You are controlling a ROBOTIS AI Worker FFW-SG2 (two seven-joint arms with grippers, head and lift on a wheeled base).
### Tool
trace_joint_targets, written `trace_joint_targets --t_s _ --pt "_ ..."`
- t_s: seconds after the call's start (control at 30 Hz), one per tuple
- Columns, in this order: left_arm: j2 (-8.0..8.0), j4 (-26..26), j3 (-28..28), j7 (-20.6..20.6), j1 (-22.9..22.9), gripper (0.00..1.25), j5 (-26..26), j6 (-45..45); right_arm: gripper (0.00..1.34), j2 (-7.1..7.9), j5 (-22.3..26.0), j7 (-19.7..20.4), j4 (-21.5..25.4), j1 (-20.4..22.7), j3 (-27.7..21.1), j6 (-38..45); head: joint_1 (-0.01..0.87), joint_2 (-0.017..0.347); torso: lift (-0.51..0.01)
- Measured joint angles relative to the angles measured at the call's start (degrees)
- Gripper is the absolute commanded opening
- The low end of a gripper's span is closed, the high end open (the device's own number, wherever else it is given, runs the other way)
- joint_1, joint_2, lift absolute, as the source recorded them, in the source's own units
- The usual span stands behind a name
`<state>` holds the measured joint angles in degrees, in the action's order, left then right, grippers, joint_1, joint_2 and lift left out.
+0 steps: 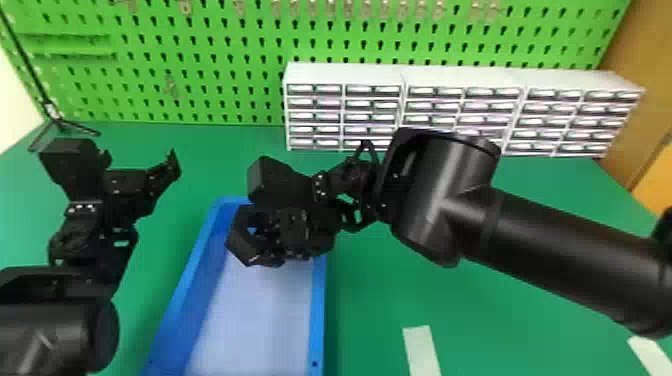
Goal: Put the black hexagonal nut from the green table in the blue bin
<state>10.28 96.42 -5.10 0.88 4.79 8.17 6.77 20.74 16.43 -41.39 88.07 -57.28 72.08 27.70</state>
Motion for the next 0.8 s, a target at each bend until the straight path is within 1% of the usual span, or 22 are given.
trace_joint_targets --t_s 0.43,0.47,0.5,0.53,0.63,0.77,0.8 --pt "0.0 0.0 -0.03 0.0 0.0 1.07 0.0 0.0 0.35 -0.06 0.26 0.08 0.0 0.0 0.05 -0.01 0.683 0.028 -0.096" --pt "0.0 0.0 -0.02 0.0 0.0 1.07 0.0 0.0 0.4 -0.07 0.26 0.08 0.01 0.0 0.01 -0.01 0.683 0.028 -0.096" --pt "0.0 0.0 -0.01 0.0 0.01 1.07 0.0 0.0 0.47 -0.08 0.26 0.08 0.02 0.01 -0.04 -0.01 0.683 0.028 -0.096" --pt "0.0 0.0 -0.01 0.0 0.01 1.07 0.0 0.0 0.61 -0.08 0.26 0.08 0.03 0.03 -0.07 -0.03 0.683 0.028 -0.096" --pt "0.0 0.0 0.0 0.0 0.01 1.07 0.0 0.0 0.88 -0.06 0.27 0.08 0.08 0.11 -0.11 -0.1 0.683 0.028 -0.096" --pt "0.0 0.0 0.0 0.0 0.01 1.07 0.0 0.0 1.07 -0.01 0.27 0.08 0.08 0.2 -0.25 -0.14 0.683 0.028 -0.096" --pt "0.0 0.0 0.0 0.0 0.01 1.07 0.0 0.0 1.09 -0.01 0.26 0.08 0.09 0.23 -0.28 -0.14 0.683 0.028 -0.096"
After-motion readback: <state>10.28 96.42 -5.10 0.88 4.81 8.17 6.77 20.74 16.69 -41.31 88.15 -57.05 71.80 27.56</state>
